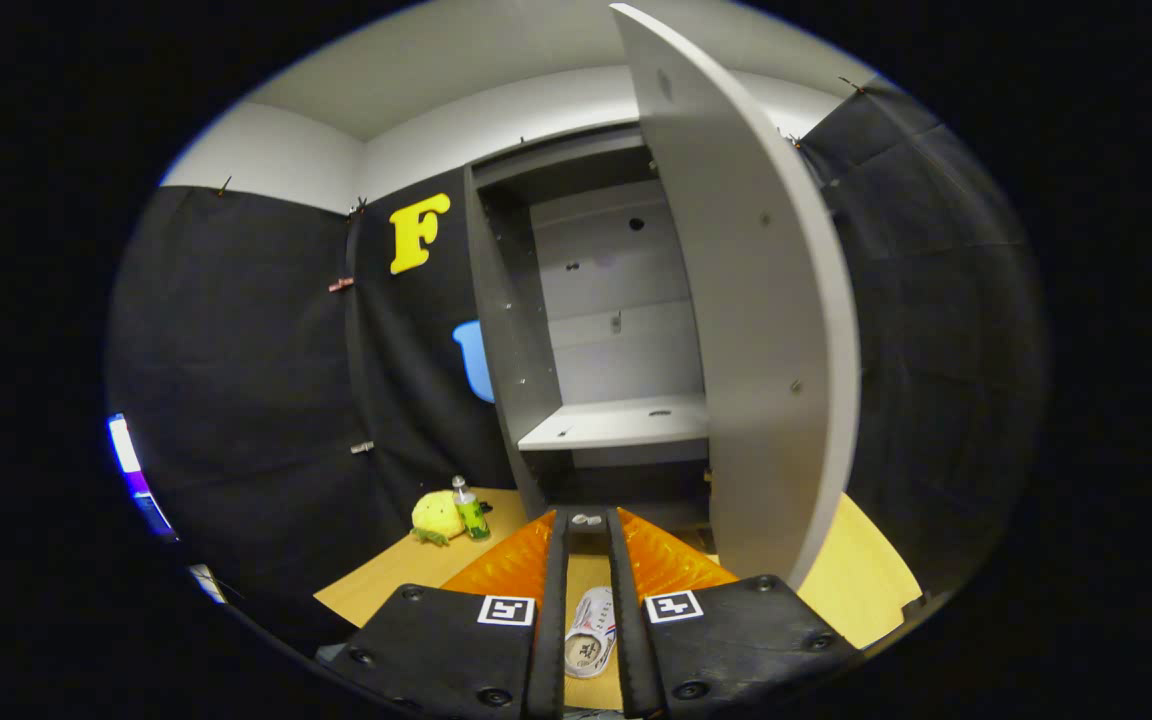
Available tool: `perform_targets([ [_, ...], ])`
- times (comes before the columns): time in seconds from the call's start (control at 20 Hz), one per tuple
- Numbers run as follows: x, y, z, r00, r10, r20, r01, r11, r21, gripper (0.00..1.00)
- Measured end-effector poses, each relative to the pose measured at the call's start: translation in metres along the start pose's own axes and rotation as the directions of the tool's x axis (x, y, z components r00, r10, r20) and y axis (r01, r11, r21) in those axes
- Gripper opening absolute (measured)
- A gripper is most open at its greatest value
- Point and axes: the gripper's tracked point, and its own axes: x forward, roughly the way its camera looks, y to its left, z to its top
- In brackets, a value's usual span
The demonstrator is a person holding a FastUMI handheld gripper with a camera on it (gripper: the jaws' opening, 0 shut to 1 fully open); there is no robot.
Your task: Open the shoe cabinet door, grab the shoes and put them into the shoe cabinet, then close the shoe cabinet door.
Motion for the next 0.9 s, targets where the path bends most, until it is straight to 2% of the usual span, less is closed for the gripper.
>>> perform_targets([
  [0.35,0.056,0.017,-0.142,0.975,-0.123,-0.185,0.124,0.992,-0.005,0.26],
  [0.65,0.093,0.000,-0.252,0.902,-0.247,-0.353,0.269,0.963,0.014,0.26],
  [0.9,0.114,-0.003,-0.308,0.854,-0.282,-0.437,0.302,0.953,-0.025,0.26],
])
